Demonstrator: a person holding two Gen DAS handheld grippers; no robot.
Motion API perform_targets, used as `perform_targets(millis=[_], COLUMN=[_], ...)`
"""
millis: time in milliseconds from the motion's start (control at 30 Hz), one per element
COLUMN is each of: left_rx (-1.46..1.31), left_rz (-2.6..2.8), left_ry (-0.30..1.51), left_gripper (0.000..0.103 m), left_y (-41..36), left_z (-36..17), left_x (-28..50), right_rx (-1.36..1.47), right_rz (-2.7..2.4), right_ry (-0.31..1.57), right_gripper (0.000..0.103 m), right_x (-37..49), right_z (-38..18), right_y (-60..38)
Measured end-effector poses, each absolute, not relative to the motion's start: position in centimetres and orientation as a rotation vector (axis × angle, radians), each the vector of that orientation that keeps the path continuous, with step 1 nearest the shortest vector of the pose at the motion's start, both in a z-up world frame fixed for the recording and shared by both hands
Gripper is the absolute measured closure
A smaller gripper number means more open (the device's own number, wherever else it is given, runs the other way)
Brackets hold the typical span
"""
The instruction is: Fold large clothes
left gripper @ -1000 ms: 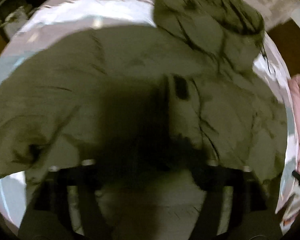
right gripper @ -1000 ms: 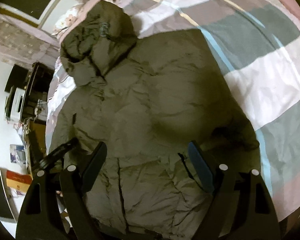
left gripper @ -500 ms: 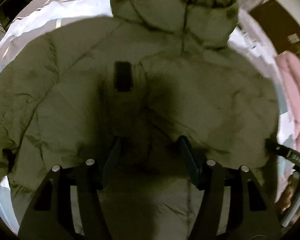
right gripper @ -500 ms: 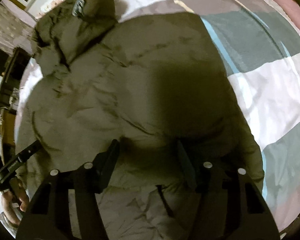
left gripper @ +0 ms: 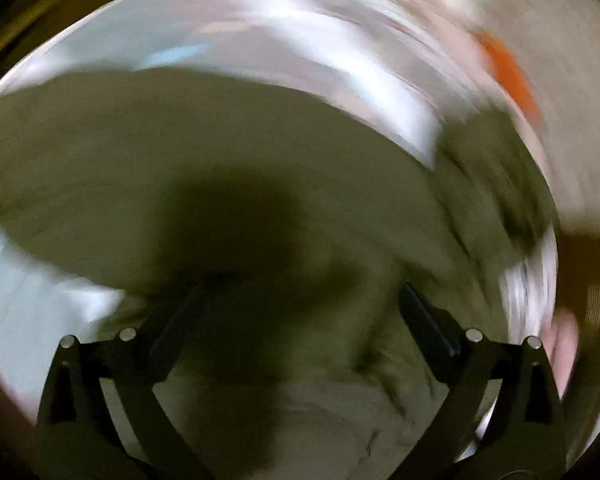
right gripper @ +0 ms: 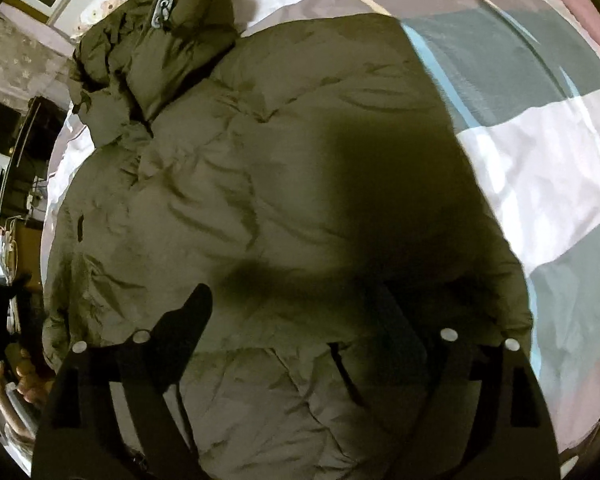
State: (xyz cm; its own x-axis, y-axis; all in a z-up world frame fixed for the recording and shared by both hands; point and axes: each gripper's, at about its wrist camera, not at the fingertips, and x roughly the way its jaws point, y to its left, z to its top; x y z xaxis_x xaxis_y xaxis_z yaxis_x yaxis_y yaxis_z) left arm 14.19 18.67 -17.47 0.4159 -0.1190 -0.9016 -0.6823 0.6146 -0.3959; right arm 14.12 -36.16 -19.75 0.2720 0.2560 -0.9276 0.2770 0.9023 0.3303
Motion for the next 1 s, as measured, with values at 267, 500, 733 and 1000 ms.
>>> perform_targets(millis=[267,500,733,1000], left_rx=[-1.310,-1.399,-1.322,-0.705], left_rz=[0.840,0.810,0.684,0.261], left_ry=[1.078,0.867,0.699,0.584], left_gripper=[0.003,0.090,0.097,0.097], left_y=[32.3,36.4,35.4,21.4], left_z=[-24.6,-25.7,-20.5,-7.0], left_x=[5.2,3.8,5.2,11.2], right_rx=[0.683,0.688,0.687,0.673], right_rz=[-0.033,-0.017,-0.030,-0.025], right_ry=[1.343,1.315,1.289,1.280], right_gripper=[0.018,0.018,0.018,0.018], right_x=[13.1,12.5,12.4,12.6], right_z=[-19.8,-18.5,-18.0,-17.5], right_y=[-37.6,-37.2,-37.9,-37.5])
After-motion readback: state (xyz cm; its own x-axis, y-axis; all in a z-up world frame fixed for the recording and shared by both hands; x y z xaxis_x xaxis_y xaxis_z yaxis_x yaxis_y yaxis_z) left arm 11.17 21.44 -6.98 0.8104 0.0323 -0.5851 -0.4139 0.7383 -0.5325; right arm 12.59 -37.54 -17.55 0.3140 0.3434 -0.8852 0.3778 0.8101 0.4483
